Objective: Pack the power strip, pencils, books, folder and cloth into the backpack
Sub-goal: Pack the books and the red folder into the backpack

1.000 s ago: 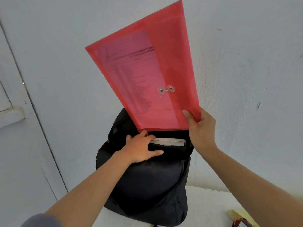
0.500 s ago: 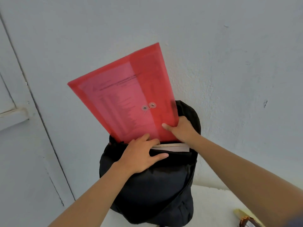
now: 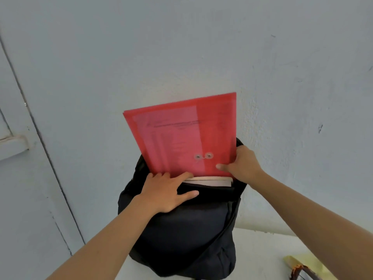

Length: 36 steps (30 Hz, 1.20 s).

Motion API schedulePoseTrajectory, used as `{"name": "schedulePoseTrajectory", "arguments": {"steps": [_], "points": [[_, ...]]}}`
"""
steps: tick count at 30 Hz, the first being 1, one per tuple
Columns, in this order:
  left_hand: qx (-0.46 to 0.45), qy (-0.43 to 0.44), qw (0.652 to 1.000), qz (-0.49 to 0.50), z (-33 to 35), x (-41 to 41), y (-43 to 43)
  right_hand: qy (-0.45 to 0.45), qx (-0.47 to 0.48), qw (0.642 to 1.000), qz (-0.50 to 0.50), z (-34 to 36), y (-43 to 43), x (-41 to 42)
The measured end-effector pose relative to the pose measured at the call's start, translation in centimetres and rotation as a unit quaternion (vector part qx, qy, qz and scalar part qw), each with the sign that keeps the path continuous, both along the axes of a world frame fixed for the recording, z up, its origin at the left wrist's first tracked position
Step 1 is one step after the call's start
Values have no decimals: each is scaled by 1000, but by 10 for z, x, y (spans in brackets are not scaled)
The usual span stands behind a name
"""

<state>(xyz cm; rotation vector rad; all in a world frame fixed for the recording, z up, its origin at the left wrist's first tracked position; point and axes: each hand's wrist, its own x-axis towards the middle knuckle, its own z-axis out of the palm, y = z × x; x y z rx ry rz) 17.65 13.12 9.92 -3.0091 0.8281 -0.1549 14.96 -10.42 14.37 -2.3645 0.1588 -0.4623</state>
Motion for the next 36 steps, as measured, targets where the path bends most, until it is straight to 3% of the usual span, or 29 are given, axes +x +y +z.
{"name": "schedulePoseTrajectory", "arguments": {"steps": [2, 6, 8, 10, 13, 14, 17, 21, 28, 36], "points": [[12, 1, 1000, -13, 2, 3, -2, 22, 19, 1000, 5, -4, 3, 3], [19, -14, 999, -32, 1, 4, -6, -20, 50, 999, 3, -15, 7, 4], [16, -9, 999, -38, 0, 4, -5, 34, 13, 999, 18, -18, 6, 5], [12, -8, 999, -44, 0, 3, -1, 69, 45, 996, 42, -15, 3, 5], [4, -20, 999, -48, -2, 3, 2, -37, 205, 973, 96, 1, 7, -3], [3, -26, 999, -47, -3, 2, 1, -85, 220, 967, 97, 6, 9, -5], [7, -27, 999, -44, -2, 2, -1, -132, 169, 975, 61, 4, 14, -5], [-4, -15, 999, -49, 1, -1, 0, -73, 110, 991, -25, -25, 0, -5], [-2, -34, 998, -55, -3, -1, 2, -120, 69, 990, -21, 1, 4, 2], [-15, -23, 998, -60, -2, -2, 1, 12, 45, 999, 9, -27, -1, 3]]}}
